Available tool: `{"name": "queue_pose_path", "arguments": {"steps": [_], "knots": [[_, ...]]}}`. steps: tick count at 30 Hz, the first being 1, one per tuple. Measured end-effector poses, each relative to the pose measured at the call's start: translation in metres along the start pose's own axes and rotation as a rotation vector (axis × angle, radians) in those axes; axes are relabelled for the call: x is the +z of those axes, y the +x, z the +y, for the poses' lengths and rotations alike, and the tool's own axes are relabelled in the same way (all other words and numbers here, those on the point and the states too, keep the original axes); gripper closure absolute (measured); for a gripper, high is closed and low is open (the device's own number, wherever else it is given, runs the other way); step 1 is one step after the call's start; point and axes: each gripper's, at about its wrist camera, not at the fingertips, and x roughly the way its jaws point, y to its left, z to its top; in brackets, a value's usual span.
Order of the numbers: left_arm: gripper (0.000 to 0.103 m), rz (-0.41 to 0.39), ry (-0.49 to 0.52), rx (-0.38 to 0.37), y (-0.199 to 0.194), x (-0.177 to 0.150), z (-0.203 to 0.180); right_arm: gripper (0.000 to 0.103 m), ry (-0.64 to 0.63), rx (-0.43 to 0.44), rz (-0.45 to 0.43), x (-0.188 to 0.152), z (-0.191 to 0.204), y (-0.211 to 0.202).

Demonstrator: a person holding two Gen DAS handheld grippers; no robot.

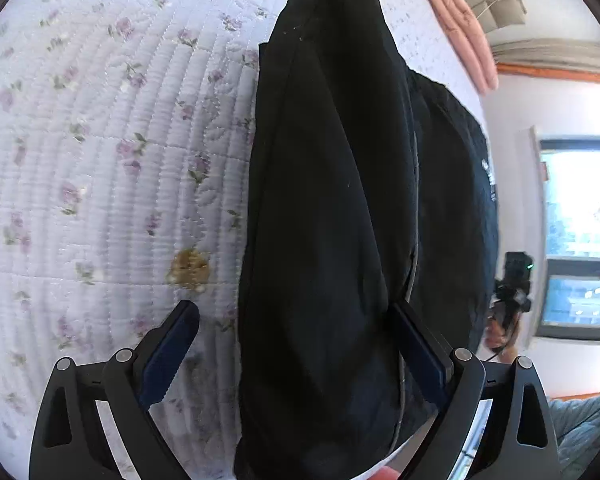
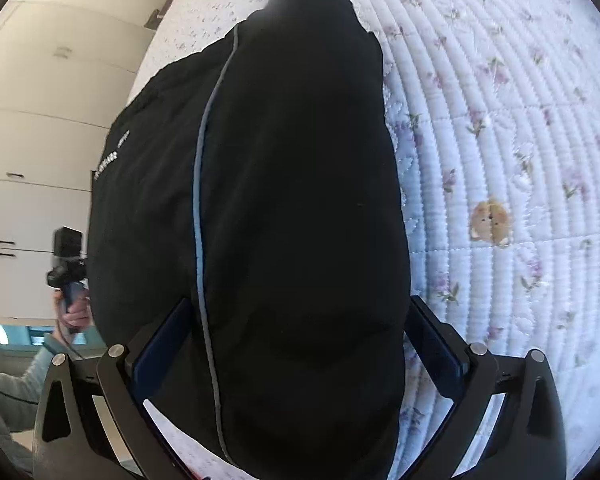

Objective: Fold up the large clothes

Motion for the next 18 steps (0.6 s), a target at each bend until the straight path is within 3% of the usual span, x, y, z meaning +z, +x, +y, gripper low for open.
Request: {"name": "queue_pose_path", "arguments": {"steps": [3, 6, 8, 14, 16, 17, 18], "knots": [[0.006, -0.014, 0.001, 0.033, -0.003, 0.003, -0.006, 0.0, -0.011, 0.035, 0.011, 0.003, 0.0, 0.003], [0.001, -0.001, -0.006, 0.008, 0.011, 0.006, -0.009, 0.001, -0.023, 0.1, 0.013, 0.006, -0.004, 0.006], [0.001, -0.009, -0.008, -0.033, 0.012, 0.005, -0.004, 0.006, -0.022, 0.166, 0.028, 0.007, -0.005, 0.012], [0.002, -0.074, -0.024, -0.158, 0.01, 0.012, 0.003, 0.008, -0.006, 0.249, 0.005, 0.017, -0.004, 0.023], [0.054, -0.112, -0.019, -0.203, 0.008, 0.015, -0.002, 0.016, -0.013, 0.239, -0.02, 0.021, 0.003, 0.024], [0.056, -0.123, -0.031, -0.215, 0.009, 0.016, -0.008, 0.021, -0.022, 0.225, -0.025, 0.022, 0.006, 0.024], [0.06, -0.154, -0.005, -0.177, 0.006, 0.014, -0.017, 0.03, -0.026, 0.221, -0.031, 0.022, 0.009, 0.023]]}}
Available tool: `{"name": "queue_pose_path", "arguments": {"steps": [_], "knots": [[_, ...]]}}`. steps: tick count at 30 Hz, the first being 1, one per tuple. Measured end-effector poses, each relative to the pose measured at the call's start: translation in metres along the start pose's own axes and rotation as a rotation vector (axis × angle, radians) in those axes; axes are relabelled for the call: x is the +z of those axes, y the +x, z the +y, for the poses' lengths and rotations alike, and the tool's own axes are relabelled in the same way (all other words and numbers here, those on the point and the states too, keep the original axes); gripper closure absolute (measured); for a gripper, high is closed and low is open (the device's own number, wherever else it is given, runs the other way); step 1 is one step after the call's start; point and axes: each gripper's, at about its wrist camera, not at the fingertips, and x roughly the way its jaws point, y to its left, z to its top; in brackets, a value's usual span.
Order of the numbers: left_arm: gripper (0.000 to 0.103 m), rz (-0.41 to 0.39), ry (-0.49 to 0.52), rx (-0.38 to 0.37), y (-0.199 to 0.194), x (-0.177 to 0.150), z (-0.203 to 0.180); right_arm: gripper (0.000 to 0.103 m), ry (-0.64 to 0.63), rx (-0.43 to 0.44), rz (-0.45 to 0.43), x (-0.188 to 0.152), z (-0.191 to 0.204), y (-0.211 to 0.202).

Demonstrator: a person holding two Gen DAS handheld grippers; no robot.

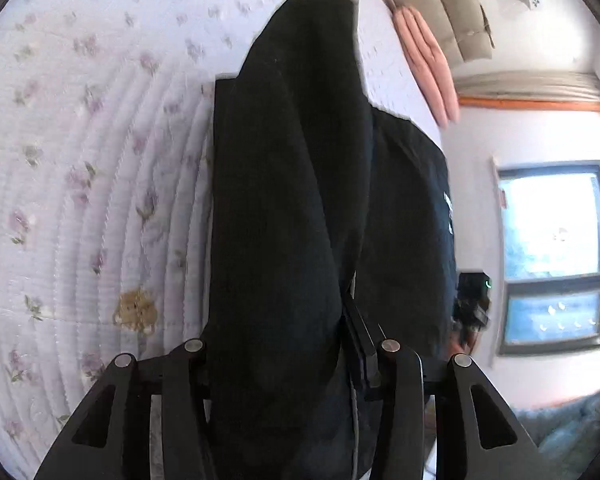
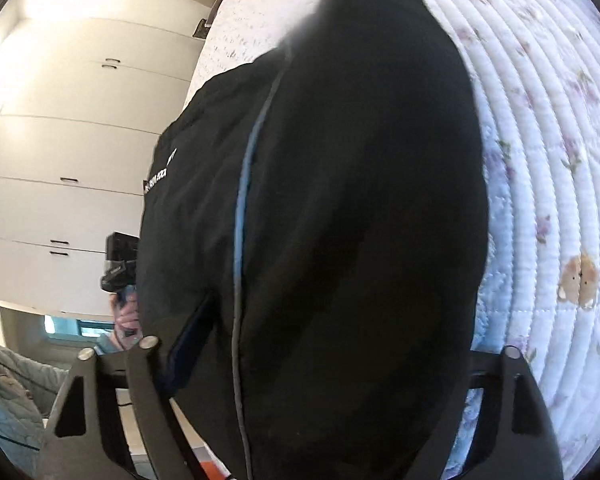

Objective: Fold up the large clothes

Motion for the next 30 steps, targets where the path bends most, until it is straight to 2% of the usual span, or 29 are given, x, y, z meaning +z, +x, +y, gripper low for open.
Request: {"name": "queue_pose_path", "arguments": {"steps": [1, 2, 3, 6, 11, 16, 18, 25, 30], "knots": [[0.063, -0.013, 0.028, 0.023, -0.001, -0.002, -0.007, 0.032, -0.007, -0.007, -0.01, -0.001, 0.004, -0.002], [0.068, -0.027, 0.05, 0.038, -0.004, -0.006, -0.016, 0.043, -0.015, -0.013, -0.02, -0.003, 0.009, -0.005], [0.072, -0.048, 0.066, 0.031, -0.01, -0.008, -0.025, 0.049, -0.025, -0.021, -0.034, -0.004, 0.016, -0.01], [0.076, -0.096, 0.095, -0.016, -0.028, -0.014, -0.047, 0.056, -0.07, -0.052, -0.083, -0.009, 0.045, -0.024], [0.077, -0.149, 0.199, -0.027, -0.058, -0.034, -0.099, 0.058, -0.132, -0.08, -0.142, -0.027, 0.098, -0.048], [0.077, -0.214, 0.224, -0.054, -0.097, -0.06, -0.117, 0.058, -0.209, -0.092, -0.133, -0.049, 0.139, -0.067], [0.077, -0.233, 0.226, -0.052, -0.107, -0.085, -0.126, 0.058, -0.233, -0.091, -0.131, -0.055, 0.142, -0.072], [0.077, -0.281, 0.211, -0.023, -0.149, -0.173, -0.117, 0.058, -0.272, -0.079, -0.113, -0.07, 0.154, -0.063], [0.078, -0.302, 0.221, -0.009, -0.168, -0.219, -0.13, 0.058, -0.293, -0.071, -0.096, -0.083, 0.168, -0.078]]}}
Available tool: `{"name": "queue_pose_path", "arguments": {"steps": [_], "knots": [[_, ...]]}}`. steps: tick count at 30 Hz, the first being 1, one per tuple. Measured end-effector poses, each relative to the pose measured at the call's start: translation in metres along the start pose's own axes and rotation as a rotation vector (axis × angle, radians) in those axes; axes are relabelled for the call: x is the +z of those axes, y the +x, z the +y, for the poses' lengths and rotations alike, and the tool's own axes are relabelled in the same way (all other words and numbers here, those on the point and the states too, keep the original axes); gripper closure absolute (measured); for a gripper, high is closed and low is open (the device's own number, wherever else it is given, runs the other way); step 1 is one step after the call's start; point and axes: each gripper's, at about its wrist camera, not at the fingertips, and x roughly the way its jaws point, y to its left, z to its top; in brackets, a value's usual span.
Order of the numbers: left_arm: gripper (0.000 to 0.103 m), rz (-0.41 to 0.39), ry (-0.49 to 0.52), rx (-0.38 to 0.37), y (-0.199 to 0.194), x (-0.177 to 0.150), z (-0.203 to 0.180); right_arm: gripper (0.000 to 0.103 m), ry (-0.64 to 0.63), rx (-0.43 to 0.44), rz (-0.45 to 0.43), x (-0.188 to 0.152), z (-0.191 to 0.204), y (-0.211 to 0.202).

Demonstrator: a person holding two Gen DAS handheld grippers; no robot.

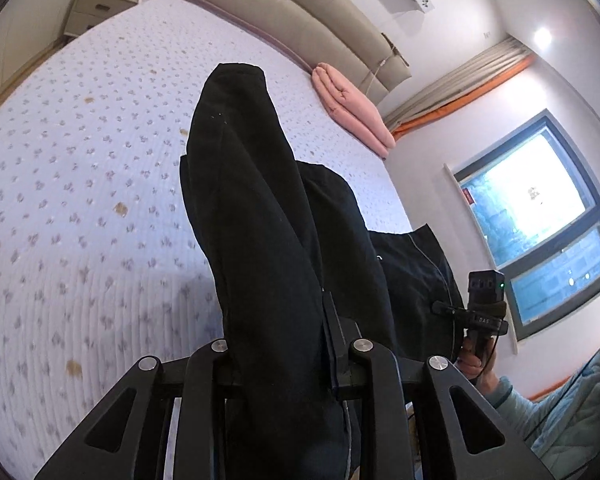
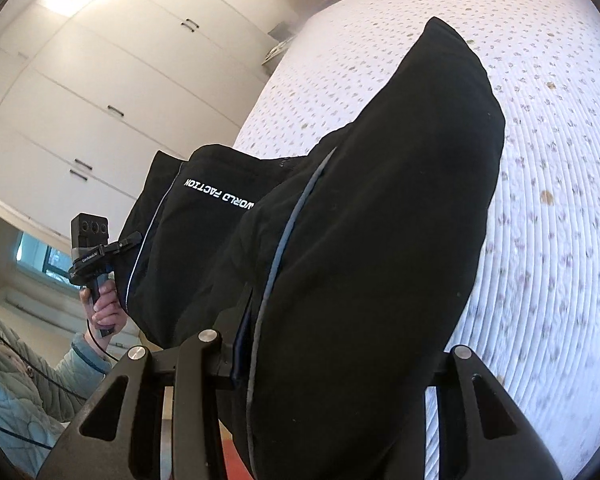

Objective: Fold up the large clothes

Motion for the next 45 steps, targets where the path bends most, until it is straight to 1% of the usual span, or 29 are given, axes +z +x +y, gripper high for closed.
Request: {"name": "queue_pose_path", "arguments": {"steps": [1, 2, 3, 5, 7, 8, 9, 10, 11, 14, 17, 20, 22, 24, 25, 26, 27, 29, 30, 32, 33, 35, 36, 38, 39, 40, 42, 44, 45], "knots": [[0.078, 0.001, 0.004, -0.001, -0.004, -0.004, -0.001, 0.058, 0.002, 0.001, 0.001, 0.003, -0.003, -0.003], [0.079, 0.004, 0.006, -0.001, -0.006, -0.01, -0.001, 0.058, 0.005, 0.001, 0.002, 0.009, -0.001, 0.009], [0.079, 0.008, 0.002, -0.001, -0.007, -0.015, 0.002, 0.058, 0.009, -0.002, 0.004, 0.006, 0.0, 0.01], [0.079, 0.018, -0.006, 0.004, -0.007, -0.026, 0.009, 0.058, 0.021, -0.008, 0.007, 0.014, -0.011, 0.018], [0.08, 0.023, -0.011, 0.015, -0.001, -0.036, 0.021, 0.058, 0.021, -0.023, 0.009, 0.032, 0.011, 0.025], [0.081, 0.025, -0.001, 0.031, 0.003, -0.043, 0.026, 0.058, 0.021, -0.037, 0.01, 0.028, 0.007, 0.035], [0.084, 0.027, 0.019, 0.063, 0.009, -0.052, 0.036, 0.058, 0.026, -0.043, 0.009, 0.025, 0.009, 0.043], [0.09, 0.023, 0.01, 0.053, 0.01, -0.059, 0.041, 0.058, 0.03, -0.05, 0.011, 0.022, 0.005, 0.052], [0.09, 0.021, -0.027, 0.018, 0.015, -0.066, 0.053, 0.058, 0.034, -0.069, 0.017, 0.017, -0.002, 0.064], [0.09, 0.001, -0.057, 0.045, 0.026, -0.084, 0.086, 0.057, 0.078, -0.086, -0.014, 0.008, -0.023, 0.078], [0.09, -0.015, -0.171, 0.016, 0.031, -0.099, 0.133, 0.053, 0.187, -0.096, -0.032, -0.003, -0.058, 0.087], [0.085, 0.0, -0.23, -0.038, 0.041, -0.116, 0.166, 0.04, 0.244, -0.116, -0.039, -0.01, -0.074, 0.101], [0.08, -0.024, -0.238, -0.059, 0.04, -0.122, 0.172, 0.036, 0.296, -0.108, -0.059, -0.01, -0.082, 0.104], [0.059, -0.055, -0.245, -0.012, 0.032, -0.126, 0.175, 0.034, 0.339, -0.123, -0.085, -0.007, -0.081, 0.1], [0.059, -0.074, -0.234, 0.02, 0.025, -0.129, 0.175, 0.032, 0.356, -0.154, -0.099, -0.008, -0.082, 0.092], [0.059, -0.078, -0.216, 0.046, 0.02, -0.132, 0.172, 0.025, 0.376, -0.2, -0.115, -0.012, -0.077, 0.081], [0.059, -0.075, -0.196, 0.077, 0.015, -0.134, 0.168, 0.024, 0.39, -0.228, -0.132, -0.014, -0.074, 0.07], [0.059, -0.084, -0.12, 0.177, -0.004, -0.138, 0.146, 0.024, 0.401, -0.316, -0.173, -0.019, -0.06, 0.052], [0.06, -0.096, -0.067, 0.246, -0.016, -0.141, 0.129, 0.024, 0.387, -0.387, -0.198, -0.02, -0.048, 0.04], [0.06, -0.119, -0.005, 0.334, -0.034, -0.144, 0.105, 0.024, 0.329, -0.507, -0.244, -0.023, -0.012, 0.022], [0.06, -0.132, 0.015, 0.353, -0.042, -0.145, 0.091, 0.024, 0.308, -0.524, -0.271, -0.025, 0.007, 0.016], [0.06, -0.156, 0.071, 0.341, -0.054, -0.15, 0.052, 0.024, 0.281, -0.505, -0.299, -0.022, 0.032, 0.01], [0.06, -0.152, 0.098, 0.339, -0.052, -0.152, 0.036, 0.024, 0.251, -0.503, -0.296, -0.015, 0.054, 0.018], [0.06, -0.117, 0.144, 0.357, -0.04, -0.158, 0.013, 0.024, 0.2, -0.541, -0.267, -0.022, 0.063, 0.03], [0.06, -0.091, 0.164, 0.381, -0.027, -0.162, 0.002, 0.024, 0.172, -0.579, -0.238, -0.015, 0.075, 0.052], [0.06, -0.068, 0.171, 0.39, -0.017, -0.165, -0.003, 0.024, 0.158, -0.6, -0.223, -0.024, 0.071, 0.06], [0.06, -0.01, 0.169, 0.366, 0.009, -0.175, -0.002, 0.024, 0.15, -0.662, -0.165, -0.018, 0.071, 0.103], [0.06, 0.061, 0.134, 0.396, 0.035, -0.185, 0.013, 0.024, 0.19, -0.675, -0.093, -0.038, 0.049, 0.121], [0.06, 0.093, 0.124, 0.41, 0.049, -0.191, 0.022, 0.024, 0.2, -0.703, -0.064, -0.043, 0.046, 0.133]]}}
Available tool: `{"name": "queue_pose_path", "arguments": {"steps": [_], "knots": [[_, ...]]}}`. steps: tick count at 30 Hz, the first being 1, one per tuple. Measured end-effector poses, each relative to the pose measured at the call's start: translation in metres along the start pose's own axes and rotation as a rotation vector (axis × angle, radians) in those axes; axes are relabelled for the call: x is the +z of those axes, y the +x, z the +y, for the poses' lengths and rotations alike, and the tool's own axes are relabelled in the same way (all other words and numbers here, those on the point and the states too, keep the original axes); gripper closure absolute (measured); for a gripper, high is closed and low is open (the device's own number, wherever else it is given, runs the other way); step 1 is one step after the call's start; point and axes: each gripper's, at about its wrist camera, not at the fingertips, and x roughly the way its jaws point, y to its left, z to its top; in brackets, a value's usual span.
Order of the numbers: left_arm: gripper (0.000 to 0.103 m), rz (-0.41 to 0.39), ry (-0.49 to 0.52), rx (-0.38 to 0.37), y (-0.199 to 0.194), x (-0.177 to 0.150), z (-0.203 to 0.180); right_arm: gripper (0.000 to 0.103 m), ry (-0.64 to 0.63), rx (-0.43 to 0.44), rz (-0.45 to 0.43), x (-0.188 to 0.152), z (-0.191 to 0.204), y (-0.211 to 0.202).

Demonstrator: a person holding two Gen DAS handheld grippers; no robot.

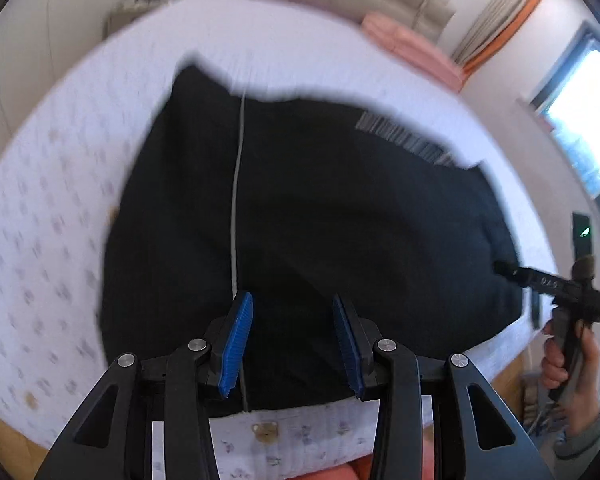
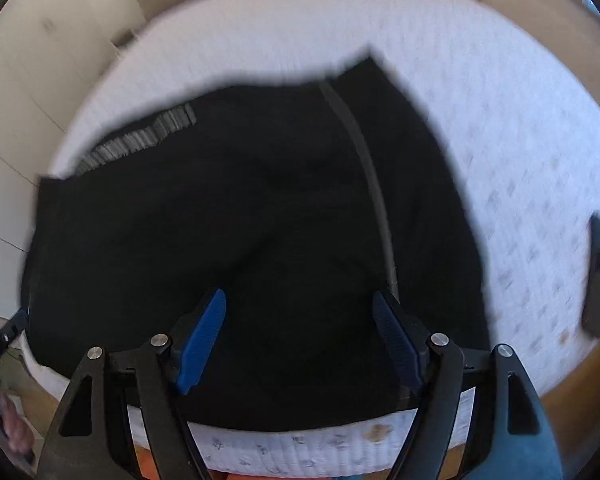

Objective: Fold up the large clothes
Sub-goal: 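Lay the folded jacket flat and open both tools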

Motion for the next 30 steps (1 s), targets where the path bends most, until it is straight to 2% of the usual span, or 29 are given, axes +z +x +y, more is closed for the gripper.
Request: {"name": "queue_pose_path", "arguments": {"steps": [2, 6, 9, 13, 15, 19, 22, 24, 26, 30], "knots": [[0.06, 0.034, -0.015, 0.019, 0.019, -0.004, 0.004, 0.022, -0.027, -0.043, 0.015, -0.002, 0.006, 0.016], [0.06, 0.059, -0.046, 0.034, 0.018, 0.005, 0.002, 0.022, 0.002, -0.036, 0.037, 0.005, 0.005, 0.021], [0.06, 0.06, 0.001, 0.059, -0.005, 0.01, -0.006, 0.021, 0.033, -0.01, 0.058, 0.012, 0.003, 0.011], [0.06, -0.004, 0.068, 0.144, -0.051, 0.012, -0.022, 0.021, 0.076, 0.034, 0.049, 0.012, 0.0, -0.02], [0.056, -0.034, 0.068, 0.153, -0.071, 0.012, -0.028, 0.021, 0.099, 0.051, 0.012, 0.009, 0.004, -0.046], [0.052, -0.106, 0.062, 0.16, -0.118, 0.01, -0.049, 0.02, 0.077, 0.027, -0.073, -0.001, 0.015, -0.096], [0.049, -0.166, 0.081, 0.187, -0.151, 0.005, -0.069, 0.014, 0.049, 0.004, -0.16, -0.016, 0.017, -0.14], [0.037, -0.216, 0.086, 0.211, -0.173, 0.0, -0.085, 0.011, 0.039, -0.004, -0.211, -0.021, 0.029, -0.156], [0.029, -0.257, 0.088, 0.229, -0.186, -0.002, -0.096, 0.01, 0.021, -0.019, -0.256, -0.035, 0.039, -0.188], [0.028, -0.295, 0.09, 0.274, -0.217, -0.009, -0.116, 0.01, -0.018, -0.046, -0.302, -0.044, 0.056, -0.215]]}}
